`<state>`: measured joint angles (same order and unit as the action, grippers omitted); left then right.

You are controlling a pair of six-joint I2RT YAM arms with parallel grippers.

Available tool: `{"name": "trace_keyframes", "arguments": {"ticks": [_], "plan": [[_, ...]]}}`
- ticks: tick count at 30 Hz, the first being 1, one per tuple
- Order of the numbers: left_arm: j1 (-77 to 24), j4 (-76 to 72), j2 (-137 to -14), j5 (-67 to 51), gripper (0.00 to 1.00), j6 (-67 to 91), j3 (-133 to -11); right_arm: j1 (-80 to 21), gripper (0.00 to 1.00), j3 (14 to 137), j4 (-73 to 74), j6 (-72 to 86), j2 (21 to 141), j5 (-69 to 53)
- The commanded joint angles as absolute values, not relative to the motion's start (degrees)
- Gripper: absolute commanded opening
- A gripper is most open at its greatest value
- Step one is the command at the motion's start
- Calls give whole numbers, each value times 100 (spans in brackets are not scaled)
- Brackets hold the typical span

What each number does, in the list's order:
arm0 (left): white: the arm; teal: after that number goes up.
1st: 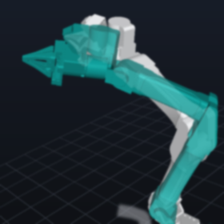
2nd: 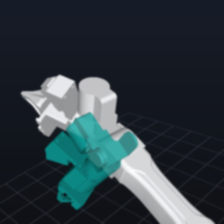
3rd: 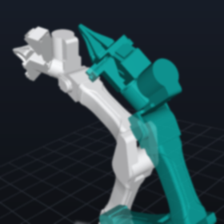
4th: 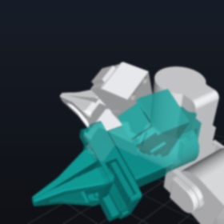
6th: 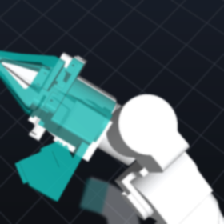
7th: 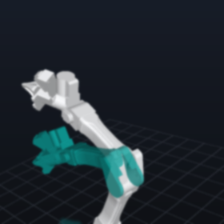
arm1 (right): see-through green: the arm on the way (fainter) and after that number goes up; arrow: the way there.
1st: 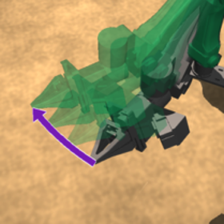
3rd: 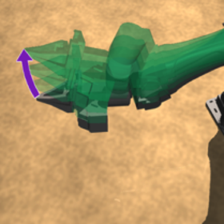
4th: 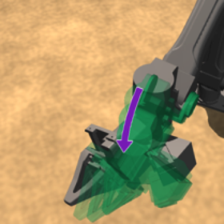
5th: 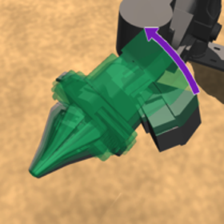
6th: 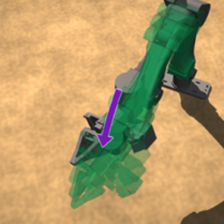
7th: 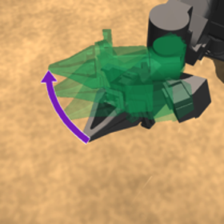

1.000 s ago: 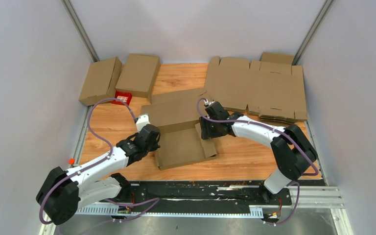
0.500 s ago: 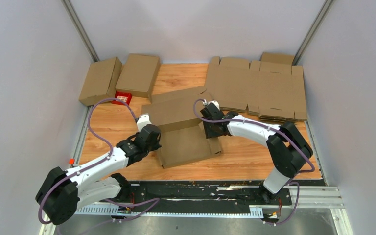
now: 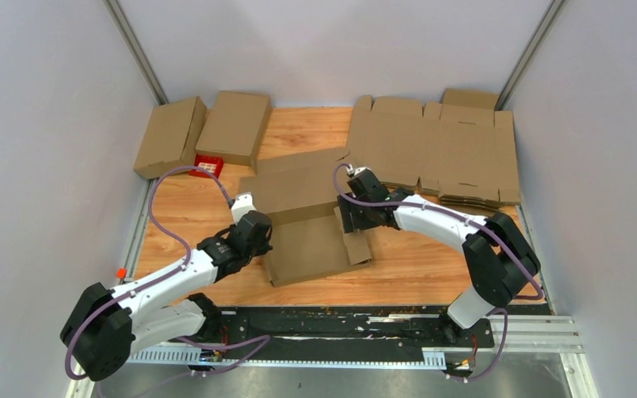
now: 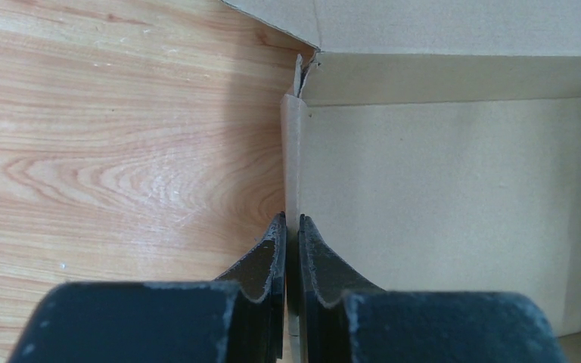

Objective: Fold the paper box

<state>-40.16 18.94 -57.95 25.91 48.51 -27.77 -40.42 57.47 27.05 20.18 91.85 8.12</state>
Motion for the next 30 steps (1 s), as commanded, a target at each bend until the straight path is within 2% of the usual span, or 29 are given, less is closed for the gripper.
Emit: {"name": "trace_keyframes", "arguments": {"ticks": [1,5,12,17,20,23,27,30], "plan": [[-4025,2114,-5810,2911,3,4755,-2821,-3783,68,5851,2147,1935,9086,-15],[-4049,2114,-5793,2896,3,4746,-2813,-3701,68,5992,1994,2099,9322,-364],[-4078,2107,-5761,2912,3,4753,-2788,-3638,67,6171,1883,2379,9723,-271],[-4087,2112,-5754,2930,3,4755,-2795,-3652,59,6438,2422,2308,10070,442],[-4087,2121,-5718,2963,3,4755,-2782,-3665,50,6278,2537,2262,9903,925],[-4088,2123,-5704,2970,3,4755,-2777,-3677,46,6212,2690,2186,9802,1313],[-4089,2150,-5703,3019,3,4755,-2782,-3691,43,6299,2937,2082,9944,1702],[-4087,2162,-5700,3036,3,4764,-2786,-3727,47,6379,3084,2058,10022,1990]]}}
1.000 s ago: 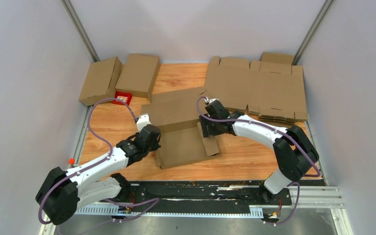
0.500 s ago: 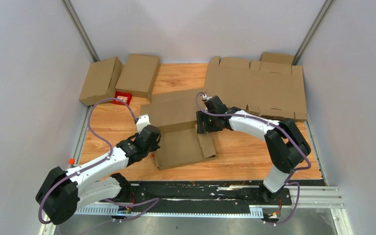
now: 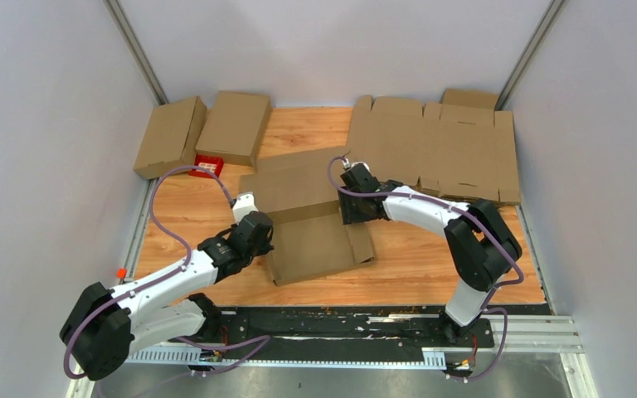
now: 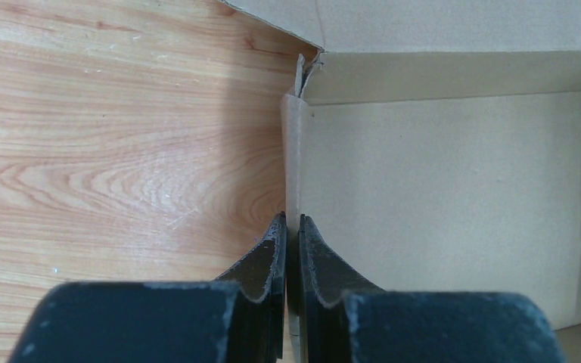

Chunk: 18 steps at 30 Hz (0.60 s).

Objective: Fold the paper box

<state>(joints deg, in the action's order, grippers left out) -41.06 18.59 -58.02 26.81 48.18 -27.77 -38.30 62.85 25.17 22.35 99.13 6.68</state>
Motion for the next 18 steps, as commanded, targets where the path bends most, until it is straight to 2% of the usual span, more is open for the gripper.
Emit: {"name": "trace_keyframes", "arguments": {"ticks": [1,7,12,18], "plan": [[-4091,2162,-5700,3047,3,4764,-2786,-3740,49,6399,3138,2057,10028,2083],[-4087,2151,-5737,3041,3,4781,-2795,-3772,53,6376,3212,2060,9854,2386],[-4094,2113,-5789,3000,3,4794,-2789,-3772,51,6278,3037,1998,9792,2044],[-4096,2088,-5849,2995,3,4790,-2795,-3774,48,6497,3312,1897,10269,2317]]}}
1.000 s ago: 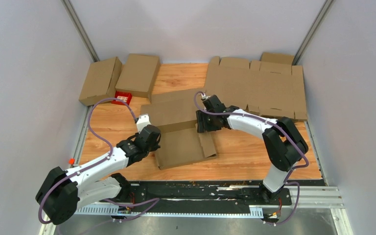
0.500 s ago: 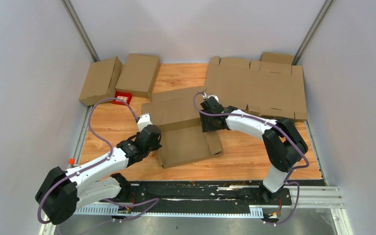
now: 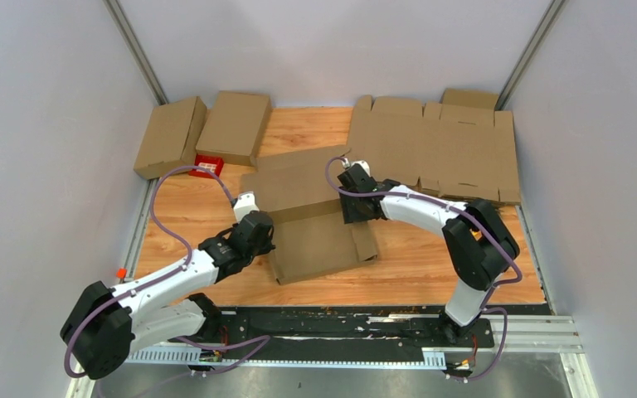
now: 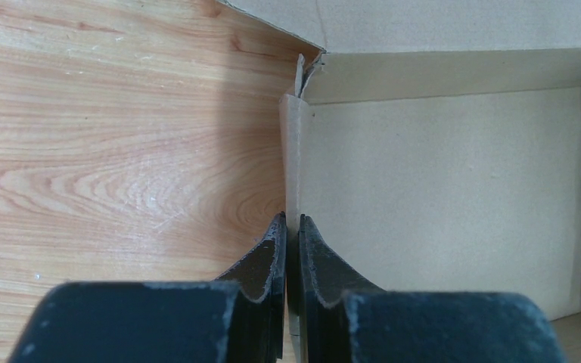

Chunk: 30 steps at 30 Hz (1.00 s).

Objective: Fold the paper box

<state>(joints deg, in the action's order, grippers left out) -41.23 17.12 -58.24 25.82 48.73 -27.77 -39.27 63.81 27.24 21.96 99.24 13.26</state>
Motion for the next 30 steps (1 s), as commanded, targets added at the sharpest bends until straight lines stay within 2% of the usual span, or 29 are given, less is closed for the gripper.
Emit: {"name": "trace_keyframes", "arguments": {"ticks": [1,9,16,18,20,22,24,28,30], "plan": [[-4096,2079,-5857,2996,3,4790,-2795,-3774,48,6503,3313,1866,10330,2273],[-4105,2085,-5858,2997,3,4786,-2762,-3771,47,6570,3330,1811,10597,2198],[-4104,2083,-5865,3017,3,4798,-2768,-3802,45,6473,3280,1837,10115,1916],[-4107,2077,-5864,3029,3,4820,-2761,-3843,52,6425,3338,1839,9978,1849],[-4109,2057,-5867,3027,3,4850,-2737,-3897,68,6376,3422,1848,9904,1785],[-4113,2044,-5883,3031,3,4858,-2725,-3993,72,6330,3521,1846,9889,1761],[-4124,2054,-5903,3044,3,4869,-2724,-4090,71,6236,3569,1887,9839,1816],[-4140,2062,-5909,3074,3,4900,-2725,-4222,62,5960,3547,1973,9662,1625],[-4148,2067,-5921,3107,3,4927,-2725,-4319,63,5870,3611,2038,9592,1617]]}}
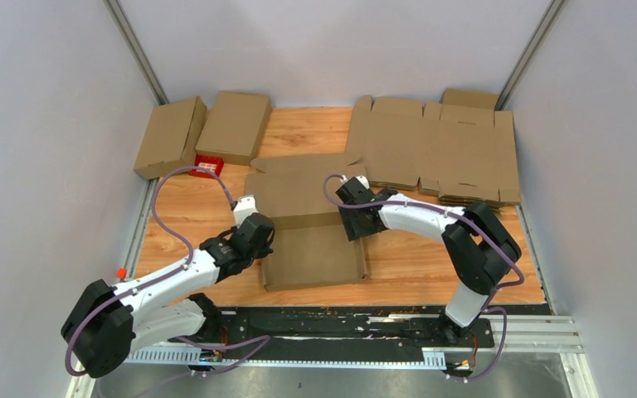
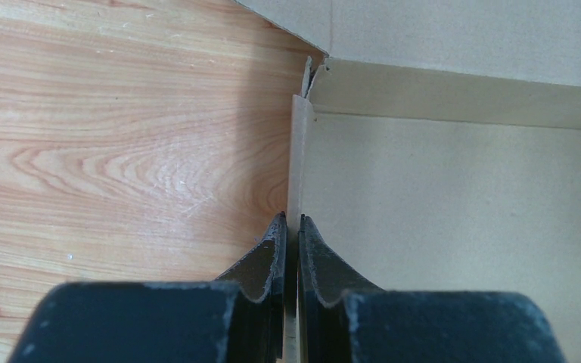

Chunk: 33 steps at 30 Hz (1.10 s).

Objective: Fold the paper box

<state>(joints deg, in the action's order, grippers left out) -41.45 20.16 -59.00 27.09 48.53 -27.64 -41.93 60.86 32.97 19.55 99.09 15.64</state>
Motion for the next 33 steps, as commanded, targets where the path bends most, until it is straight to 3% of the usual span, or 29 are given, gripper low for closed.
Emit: {"name": "trace_keyframes", "arguments": {"ticks": [1,6,17,21,26,31,33], "plan": [[-4153,2066,-5936,3111,3,4949,-2725,-4375,64,5817,3620,2064,9530,1630],[-4239,2000,-6055,3204,3,5054,-2711,-4457,68,5583,3520,2141,9109,1238],[-4497,2068,-6018,3473,3,5319,-2736,-4612,55,5638,3704,2137,9312,1444],[-4570,1854,-5717,3468,3,5385,-2481,-4653,35,5609,3644,2151,9582,1787],[-4575,1876,-5650,3373,3,5385,-2497,-4673,31,5657,3523,2146,9732,1974],[-4636,1833,-5643,3384,3,5407,-2517,-4699,1,5775,3647,2179,9792,2445],[-4642,1839,-5648,3433,3,5384,-2518,-4699,0,5824,3729,2198,9819,2728]]}}
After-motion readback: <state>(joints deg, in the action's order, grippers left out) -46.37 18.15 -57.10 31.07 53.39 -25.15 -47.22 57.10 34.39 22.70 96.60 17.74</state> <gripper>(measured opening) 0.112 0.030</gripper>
